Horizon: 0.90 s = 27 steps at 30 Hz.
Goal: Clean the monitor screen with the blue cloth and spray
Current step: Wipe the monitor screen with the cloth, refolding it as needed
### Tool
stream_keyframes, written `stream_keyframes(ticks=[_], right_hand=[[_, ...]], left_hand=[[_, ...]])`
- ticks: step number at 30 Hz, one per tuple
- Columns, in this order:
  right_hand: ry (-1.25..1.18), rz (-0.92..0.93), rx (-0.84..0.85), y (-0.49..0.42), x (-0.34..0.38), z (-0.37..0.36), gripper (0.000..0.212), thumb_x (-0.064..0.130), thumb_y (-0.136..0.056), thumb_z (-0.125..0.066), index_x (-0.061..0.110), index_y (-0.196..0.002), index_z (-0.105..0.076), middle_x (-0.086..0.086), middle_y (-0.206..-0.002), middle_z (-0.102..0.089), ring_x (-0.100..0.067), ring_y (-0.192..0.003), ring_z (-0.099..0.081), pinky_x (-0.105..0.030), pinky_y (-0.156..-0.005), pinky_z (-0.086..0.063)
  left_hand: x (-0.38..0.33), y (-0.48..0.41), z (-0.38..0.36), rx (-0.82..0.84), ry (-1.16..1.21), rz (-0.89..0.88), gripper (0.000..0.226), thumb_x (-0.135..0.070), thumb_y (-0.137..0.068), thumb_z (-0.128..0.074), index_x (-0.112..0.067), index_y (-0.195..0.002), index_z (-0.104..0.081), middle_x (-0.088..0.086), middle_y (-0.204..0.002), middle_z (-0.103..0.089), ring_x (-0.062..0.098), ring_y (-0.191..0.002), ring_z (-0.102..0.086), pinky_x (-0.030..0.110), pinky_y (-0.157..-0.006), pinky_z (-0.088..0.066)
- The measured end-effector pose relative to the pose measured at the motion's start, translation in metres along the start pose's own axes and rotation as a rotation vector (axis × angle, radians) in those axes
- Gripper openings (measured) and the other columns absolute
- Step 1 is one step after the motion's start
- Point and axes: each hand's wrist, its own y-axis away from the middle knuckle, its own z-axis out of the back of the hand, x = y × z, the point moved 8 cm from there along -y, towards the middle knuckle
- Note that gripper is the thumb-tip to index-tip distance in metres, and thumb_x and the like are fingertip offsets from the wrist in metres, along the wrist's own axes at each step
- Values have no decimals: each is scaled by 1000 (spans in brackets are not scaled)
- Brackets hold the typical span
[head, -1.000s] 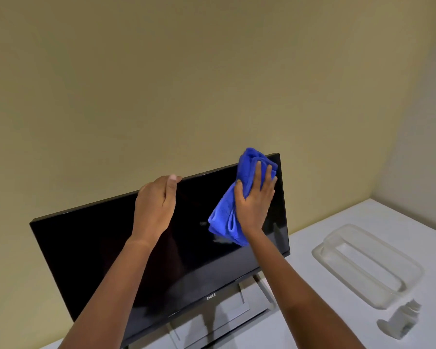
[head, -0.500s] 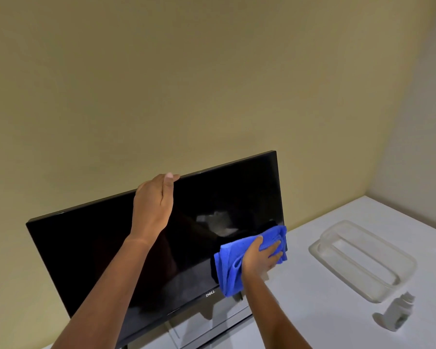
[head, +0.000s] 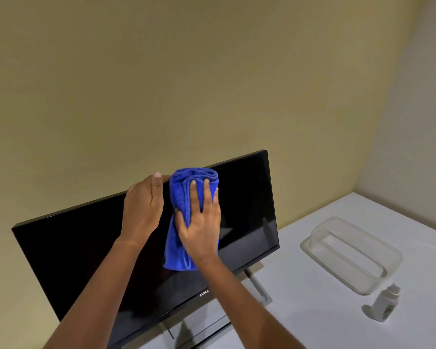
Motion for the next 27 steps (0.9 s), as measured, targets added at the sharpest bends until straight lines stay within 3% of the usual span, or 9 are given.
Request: stream_keyframes(ticks=[3,6,10,13,15,19,23,27], right_hand=[[-17,-52,5,-13,-30,6,64,45,-89,-40,22,-145,-19,-9,-154,-24,-34,-142,-23,-47,-112,-31],[-139,-315,-50,-18,-80,11,67,42,-92,-44,25,-147,-12,-5,-157,-17,-30,-145,-11,-46,-116,-16],[-222,-623,-150,5,-142,18,63,34,-95,-45,18,-148,-16,-5,-158,-14,-26,-146,-10,-45,-116,-17],[-318,-901,-231,51,-179,17,62,31,-96,-45,15,-148,-16,-11,-157,-14,-29,-145,-13,-44,-118,-20],[-290,-1069,-197,81,-193,14,61,32,-97,-41,15,-148,-14,-12,-157,-13,-31,-144,-14,-48,-117,-21],[-307,-1186,-155,85,-195,12,59,34,-98,-36,16,-148,-11,-13,-157,-10,-34,-143,-15,-50,-117,-20],[-320,-1338,-91,52,-196,18,62,41,-97,-33,15,-148,-11,-19,-154,-12,-43,-138,-20,-52,-113,-20],[-300,-1209,-73,-5,-182,32,62,42,-95,-37,17,-146,-15,-21,-149,-20,-45,-131,-28,-56,-107,-28]], left_hand=[[1,-1,-1,8,20,24,50,-31,-99,-21,-10,-111,-65,11,-114,-68,27,-113,-58,27,-88,-36],[3,0,-2,17,30,33,51,-33,-99,-20,-11,-113,-64,14,-108,-69,28,-112,-58,31,-95,-37],[1,2,0,5,36,29,51,-33,-99,-20,-11,-112,-65,29,-92,-67,36,-97,-62,42,-99,-41],[2,1,-1,-1,23,27,51,-33,-99,-20,-12,-113,-64,20,-101,-70,32,-105,-60,42,-99,-41],[2,1,-2,-8,18,16,50,-32,-99,-20,-12,-112,-64,14,-107,-70,29,-109,-58,41,-100,-40],[2,4,0,-11,37,16,49,-31,-99,-22,-11,-112,-64,25,-92,-69,36,-96,-61,45,-98,-42],[4,3,-1,-4,25,25,48,-30,-99,-22,-12,-113,-64,9,-111,-69,28,-112,-56,36,-98,-37],[4,2,-2,-8,18,9,48,-31,-99,-22,-12,-112,-64,7,-114,-68,27,-113,-56,33,-95,-37]])
